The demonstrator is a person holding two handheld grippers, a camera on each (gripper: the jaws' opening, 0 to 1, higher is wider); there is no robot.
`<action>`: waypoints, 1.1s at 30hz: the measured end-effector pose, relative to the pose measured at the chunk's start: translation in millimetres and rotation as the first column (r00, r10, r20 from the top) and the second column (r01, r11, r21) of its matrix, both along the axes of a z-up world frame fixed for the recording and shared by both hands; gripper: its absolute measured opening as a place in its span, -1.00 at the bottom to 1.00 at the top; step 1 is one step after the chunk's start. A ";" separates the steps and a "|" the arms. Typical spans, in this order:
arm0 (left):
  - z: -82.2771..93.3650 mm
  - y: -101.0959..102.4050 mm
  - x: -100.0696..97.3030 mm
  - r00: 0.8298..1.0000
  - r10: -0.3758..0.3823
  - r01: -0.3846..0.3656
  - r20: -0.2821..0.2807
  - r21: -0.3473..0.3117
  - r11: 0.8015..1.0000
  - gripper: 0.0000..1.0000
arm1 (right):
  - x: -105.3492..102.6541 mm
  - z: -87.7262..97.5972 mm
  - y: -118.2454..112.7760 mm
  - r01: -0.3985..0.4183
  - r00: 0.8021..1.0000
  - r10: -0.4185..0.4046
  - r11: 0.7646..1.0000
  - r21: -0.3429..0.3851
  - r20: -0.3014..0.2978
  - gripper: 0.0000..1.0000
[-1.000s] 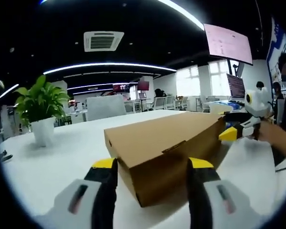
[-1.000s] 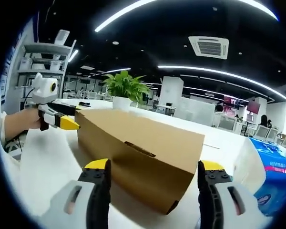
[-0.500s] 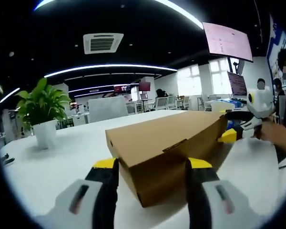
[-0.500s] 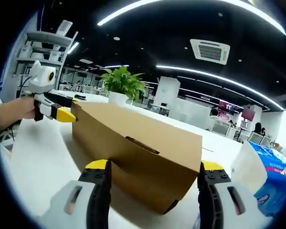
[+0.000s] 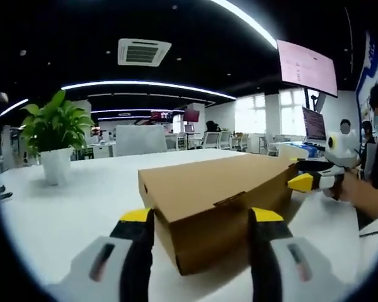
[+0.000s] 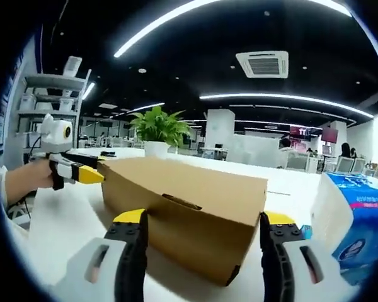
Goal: Operate the shoe box by opening the lid, removing the specified soft item, and placing it in the target area until the item is outside and the box remains undamaged.
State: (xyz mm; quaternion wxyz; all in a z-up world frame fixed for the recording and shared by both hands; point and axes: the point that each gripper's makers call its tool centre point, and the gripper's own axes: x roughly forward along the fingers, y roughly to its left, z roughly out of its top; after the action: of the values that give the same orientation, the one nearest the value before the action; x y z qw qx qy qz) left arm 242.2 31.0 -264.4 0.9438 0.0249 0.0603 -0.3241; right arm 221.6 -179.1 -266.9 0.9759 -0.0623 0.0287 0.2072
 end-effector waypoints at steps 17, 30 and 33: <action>-2.1 1.1 2.4 1.000 0.001 -0.001 0.025 0.027 1.000 0.15 | 7.0 -2.7 3.5 -0.016 1.000 0.015 1.000 -0.013 -0.014 0.59; -2.8 -2.3 -0.3 0.999 -0.005 0.003 0.040 0.038 0.999 0.17 | 0.1 -3.2 2.0 0.013 1.000 -0.013 1.000 -0.024 -0.018 0.55; -2.6 -4.0 -3.0 0.999 -0.010 0.008 0.036 0.039 0.999 0.17 | -4.5 -3.6 0.6 0.015 1.000 -0.015 1.000 -0.027 -0.016 0.54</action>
State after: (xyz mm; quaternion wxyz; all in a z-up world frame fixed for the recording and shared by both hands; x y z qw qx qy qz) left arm 239.2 27.0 -267.0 0.9426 0.0493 0.0492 -0.3266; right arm 217.1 -178.5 -270.5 0.9762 -0.0737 0.0398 0.1999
